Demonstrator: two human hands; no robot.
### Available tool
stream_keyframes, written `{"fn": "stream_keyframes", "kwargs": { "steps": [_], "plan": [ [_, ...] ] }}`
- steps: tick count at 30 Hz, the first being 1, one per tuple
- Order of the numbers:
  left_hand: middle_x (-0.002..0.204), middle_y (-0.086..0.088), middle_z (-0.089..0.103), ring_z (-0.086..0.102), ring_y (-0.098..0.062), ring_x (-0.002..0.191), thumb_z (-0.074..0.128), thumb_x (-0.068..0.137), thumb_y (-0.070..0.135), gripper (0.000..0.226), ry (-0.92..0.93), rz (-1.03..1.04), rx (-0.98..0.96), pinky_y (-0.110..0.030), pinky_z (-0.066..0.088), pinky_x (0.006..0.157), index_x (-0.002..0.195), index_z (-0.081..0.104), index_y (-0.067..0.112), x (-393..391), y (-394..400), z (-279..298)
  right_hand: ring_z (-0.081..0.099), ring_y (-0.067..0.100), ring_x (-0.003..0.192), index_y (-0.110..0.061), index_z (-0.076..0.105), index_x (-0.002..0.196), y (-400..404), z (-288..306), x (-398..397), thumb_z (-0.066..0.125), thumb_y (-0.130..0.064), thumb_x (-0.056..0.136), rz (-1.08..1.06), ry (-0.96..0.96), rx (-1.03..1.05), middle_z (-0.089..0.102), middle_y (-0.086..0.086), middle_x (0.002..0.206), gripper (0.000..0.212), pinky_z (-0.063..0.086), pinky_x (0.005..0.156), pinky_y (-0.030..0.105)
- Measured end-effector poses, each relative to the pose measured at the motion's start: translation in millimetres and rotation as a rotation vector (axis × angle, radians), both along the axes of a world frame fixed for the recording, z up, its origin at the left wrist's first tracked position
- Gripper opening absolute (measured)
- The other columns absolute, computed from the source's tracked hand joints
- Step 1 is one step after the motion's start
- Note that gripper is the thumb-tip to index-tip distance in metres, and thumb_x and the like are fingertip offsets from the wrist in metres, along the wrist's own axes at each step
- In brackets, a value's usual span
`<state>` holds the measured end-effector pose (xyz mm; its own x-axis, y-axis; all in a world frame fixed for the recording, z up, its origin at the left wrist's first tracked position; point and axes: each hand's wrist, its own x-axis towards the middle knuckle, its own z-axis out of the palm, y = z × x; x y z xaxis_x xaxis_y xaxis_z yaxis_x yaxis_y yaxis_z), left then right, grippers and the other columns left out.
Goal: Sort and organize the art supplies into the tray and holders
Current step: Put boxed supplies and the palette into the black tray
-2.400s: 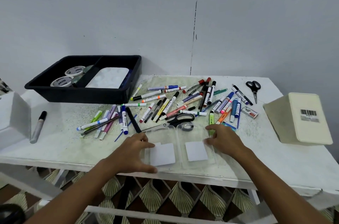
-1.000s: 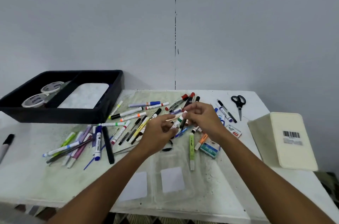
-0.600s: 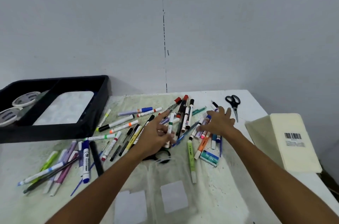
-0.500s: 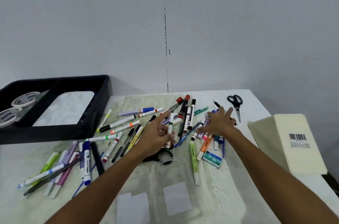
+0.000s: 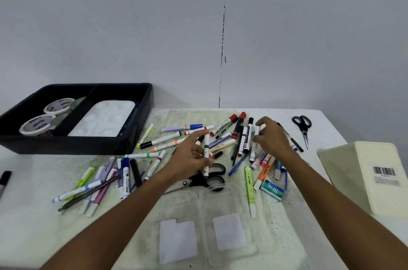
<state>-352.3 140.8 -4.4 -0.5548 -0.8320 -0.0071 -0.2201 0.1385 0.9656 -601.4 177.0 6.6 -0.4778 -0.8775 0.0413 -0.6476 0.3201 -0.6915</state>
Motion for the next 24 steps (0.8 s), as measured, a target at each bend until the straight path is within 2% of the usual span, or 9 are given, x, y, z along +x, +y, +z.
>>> {"fn": "stream_keyframes", "kwargs": {
  "steps": [2, 6, 8, 10, 12, 14, 18, 24],
  "plan": [
    [0.063, 0.003, 0.062, 0.059, -0.007, 0.054, 0.079, 0.071, -0.003, 0.072, -0.026, 0.007, -0.034, -0.022, 0.047, 0.055, 0.13, 0.048, 0.024, 15.9, 4.3, 4.6, 0.054, 0.016, 0.059, -0.011, 0.054, 0.115, 4.8, 6.5, 8.3, 0.07, -0.005, 0.083, 0.006, -0.049, -0.113, 0.055, -0.001, 0.073, 0.036, 0.049, 0.062, 0.035],
    [0.08, -0.011, 0.058, 0.061, -0.01, 0.055, 0.084, 0.064, -0.005, 0.074, -0.062, 0.062, -0.001, -0.024, 0.052, 0.055, 0.125, 0.052, 0.021, 59.1, 23.7, 10.9, 0.055, 0.018, 0.062, -0.016, 0.056, 0.106, 10.3, 15.6, 47.3, 0.076, -0.004, 0.078, 0.118, -0.176, -0.209, 0.055, 0.005, 0.074, 0.037, 0.044, 0.056, 0.027],
    [0.081, -0.01, 0.056, 0.062, -0.01, 0.056, 0.086, 0.061, -0.003, 0.072, -0.107, 0.082, 0.006, -0.027, 0.055, 0.057, 0.121, 0.053, 0.021, 79.0, 36.1, 11.0, 0.058, 0.024, 0.062, -0.01, 0.057, 0.108, 15.5, 13.0, 72.9, 0.077, 0.0, 0.077, 0.231, -0.314, -0.152, 0.054, 0.016, 0.071, 0.038, 0.051, 0.054, 0.032],
    [0.078, -0.009, 0.059, 0.063, -0.013, 0.059, 0.09, 0.054, 0.007, 0.074, -0.152, 0.109, 0.001, -0.033, 0.057, 0.057, 0.117, 0.055, 0.024, 97.7, 48.9, 7.6, 0.058, 0.026, 0.06, -0.006, 0.056, 0.109, 25.1, 8.3, 102.6, 0.075, 0.003, 0.077, 0.364, -0.435, -0.065, 0.054, 0.027, 0.072, 0.038, 0.052, 0.049, 0.03],
    [0.076, -0.008, 0.061, 0.064, -0.017, 0.065, 0.093, 0.046, 0.02, 0.082, -0.205, 0.123, -0.023, -0.039, 0.058, 0.063, 0.119, 0.056, 0.023, 113.5, 60.4, -1.4, 0.059, 0.023, 0.053, 0.0, 0.056, 0.108, 36.4, 3.3, 129.8, 0.074, 0.007, 0.077, 0.454, -0.502, 0.016, 0.059, 0.026, 0.071, 0.036, 0.052, 0.047, 0.028],
    [0.077, -0.005, 0.062, 0.063, -0.014, 0.066, 0.095, 0.046, 0.023, 0.084, -0.246, 0.123, -0.055, -0.031, 0.056, 0.063, 0.122, 0.056, 0.021, 126.3, 74.7, -11.0, 0.063, 0.022, 0.051, 0.003, 0.056, 0.106, 48.6, -3.2, 155.0, 0.075, 0.008, 0.075, 0.515, -0.531, 0.101, 0.063, 0.028, 0.074, 0.037, 0.055, 0.049, 0.031],
    [0.08, -0.002, 0.06, 0.058, -0.003, 0.063, 0.094, 0.049, 0.028, 0.085, -0.307, 0.081, -0.119, -0.02, 0.05, 0.059, 0.124, 0.054, 0.023, 136.6, 91.7, -23.7, 0.063, 0.025, 0.052, -0.004, 0.055, 0.109, 67.4, -15.2, 183.0, 0.076, 0.004, 0.076, 0.572, -0.543, 0.207, 0.066, 0.026, 0.073, 0.039, 0.056, 0.053, 0.036],
    [0.077, 0.001, 0.058, 0.053, 0.0, 0.061, 0.094, 0.048, 0.034, 0.093, -0.337, 0.066, -0.157, -0.019, 0.047, 0.058, 0.129, 0.052, 0.016, 143.2, 98.9, -35.0, 0.063, 0.022, 0.048, -0.003, 0.053, 0.112, 80.6, -27.1, 200.0, 0.076, 0.001, 0.078, 0.551, -0.551, 0.249, 0.065, 0.018, 0.066, 0.041, 0.058, 0.053, 0.036]
  ]
}}
